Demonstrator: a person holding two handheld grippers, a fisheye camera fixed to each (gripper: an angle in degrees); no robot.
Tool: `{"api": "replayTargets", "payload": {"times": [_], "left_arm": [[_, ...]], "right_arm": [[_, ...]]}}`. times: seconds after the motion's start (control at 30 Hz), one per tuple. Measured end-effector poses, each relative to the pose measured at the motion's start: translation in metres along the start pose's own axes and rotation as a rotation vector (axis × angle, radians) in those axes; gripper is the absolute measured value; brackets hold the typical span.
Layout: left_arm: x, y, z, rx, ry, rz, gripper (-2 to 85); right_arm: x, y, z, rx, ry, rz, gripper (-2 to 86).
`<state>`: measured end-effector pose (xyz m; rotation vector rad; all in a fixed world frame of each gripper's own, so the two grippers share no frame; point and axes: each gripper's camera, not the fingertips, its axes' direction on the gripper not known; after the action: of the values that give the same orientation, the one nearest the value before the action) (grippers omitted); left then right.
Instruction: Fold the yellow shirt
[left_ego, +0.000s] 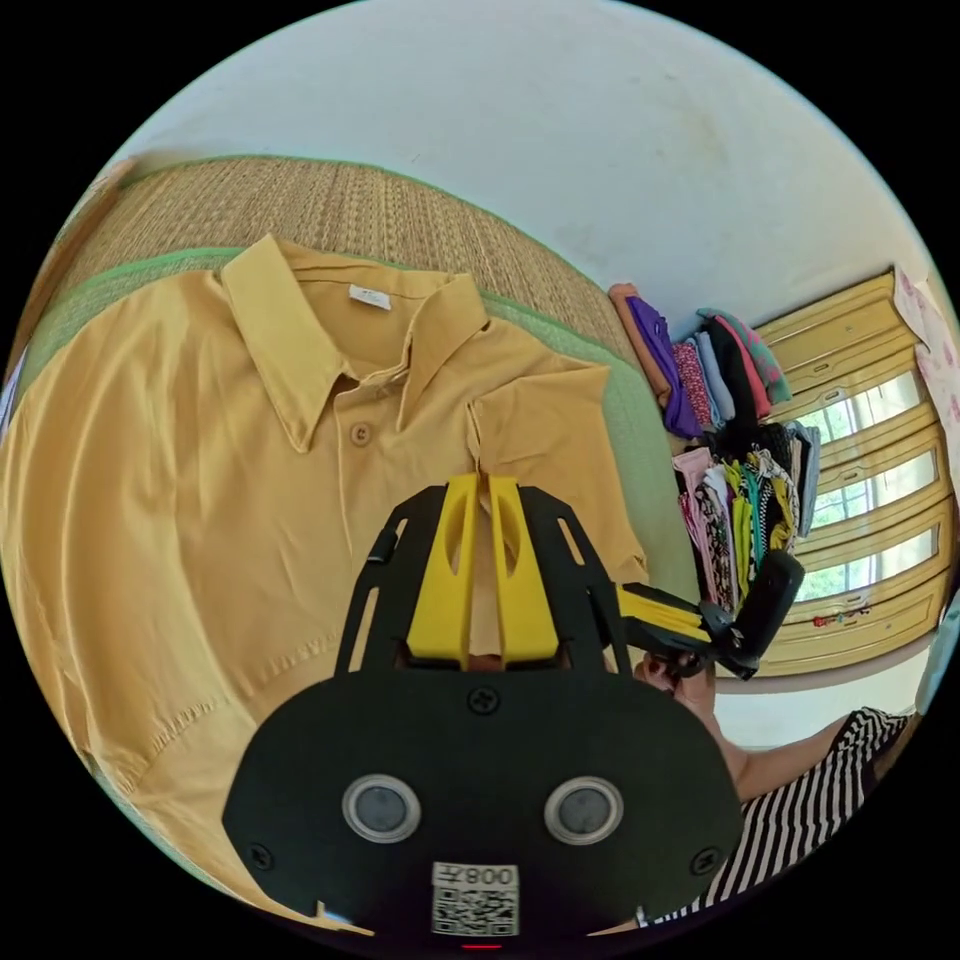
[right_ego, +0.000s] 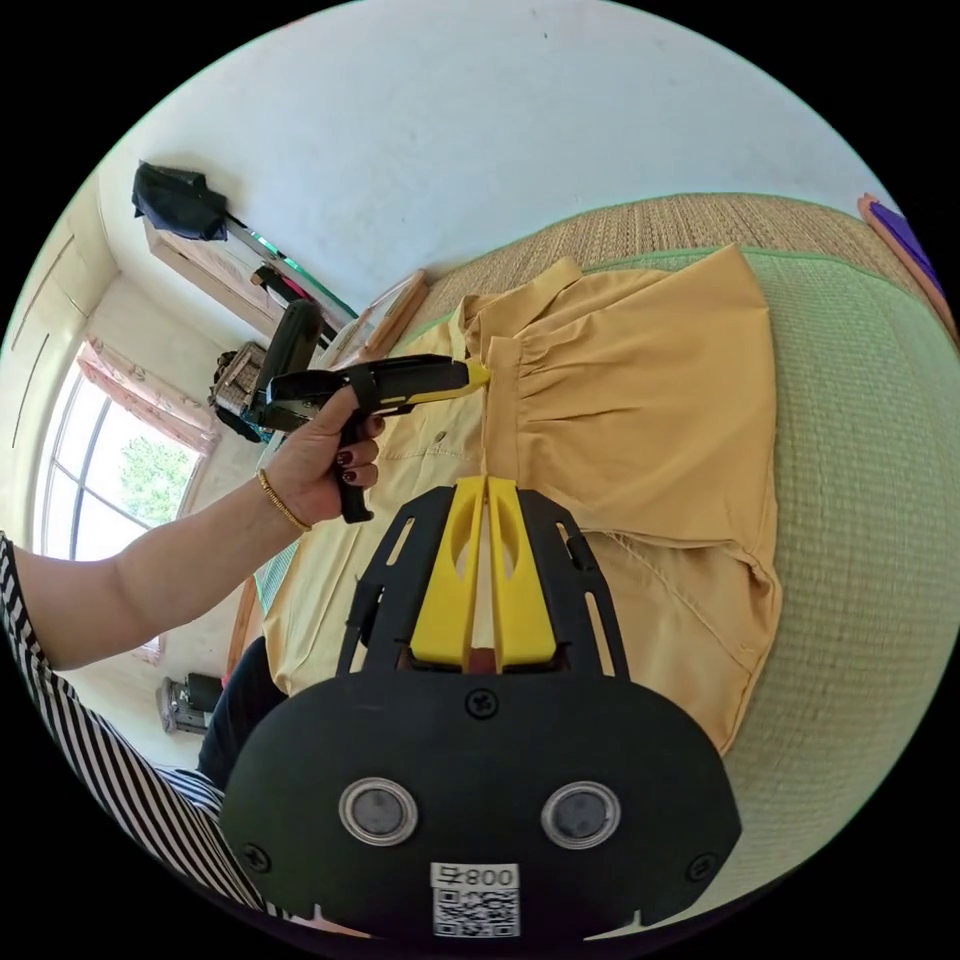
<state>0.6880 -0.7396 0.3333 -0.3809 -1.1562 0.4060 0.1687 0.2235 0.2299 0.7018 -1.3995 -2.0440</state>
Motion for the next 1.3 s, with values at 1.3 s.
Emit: {"api": "replayTargets", "payload": {"times": [1.3], "left_arm": [[0.245,-0.142,0.273,-0.078,-0.110,0.381,3.1]], "right_arm": [[0.043,-0.029,-0.113,0.035,0.192,0.127,0.4]]}}
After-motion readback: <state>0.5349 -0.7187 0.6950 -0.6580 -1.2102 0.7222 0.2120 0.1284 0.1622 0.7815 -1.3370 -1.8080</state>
